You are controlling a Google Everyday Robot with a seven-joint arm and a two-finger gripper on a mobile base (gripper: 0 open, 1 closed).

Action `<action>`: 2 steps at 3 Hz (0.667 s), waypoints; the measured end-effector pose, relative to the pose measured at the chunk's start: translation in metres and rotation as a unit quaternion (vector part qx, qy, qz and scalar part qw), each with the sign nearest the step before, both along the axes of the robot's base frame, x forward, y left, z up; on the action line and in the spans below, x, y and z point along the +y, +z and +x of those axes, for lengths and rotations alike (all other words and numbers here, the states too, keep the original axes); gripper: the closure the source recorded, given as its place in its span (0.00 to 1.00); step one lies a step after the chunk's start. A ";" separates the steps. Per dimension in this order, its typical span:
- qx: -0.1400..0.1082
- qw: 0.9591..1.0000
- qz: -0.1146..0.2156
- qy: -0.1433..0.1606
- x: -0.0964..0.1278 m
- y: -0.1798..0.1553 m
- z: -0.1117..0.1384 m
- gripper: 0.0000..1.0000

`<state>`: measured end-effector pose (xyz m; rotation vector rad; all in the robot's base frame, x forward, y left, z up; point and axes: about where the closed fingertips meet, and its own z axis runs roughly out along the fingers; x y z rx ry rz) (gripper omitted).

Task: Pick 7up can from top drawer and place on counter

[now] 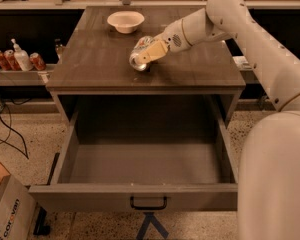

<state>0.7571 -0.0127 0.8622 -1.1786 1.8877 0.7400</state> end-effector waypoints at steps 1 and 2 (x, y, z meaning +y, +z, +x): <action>0.002 1.000 0.000 0.002 0.003 -0.002 0.000 0.11; 0.003 1.000 0.000 0.004 0.006 -0.004 0.000 0.00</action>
Offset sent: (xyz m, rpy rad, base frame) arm 0.0000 0.0026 -0.0018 0.0001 0.0028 0.0036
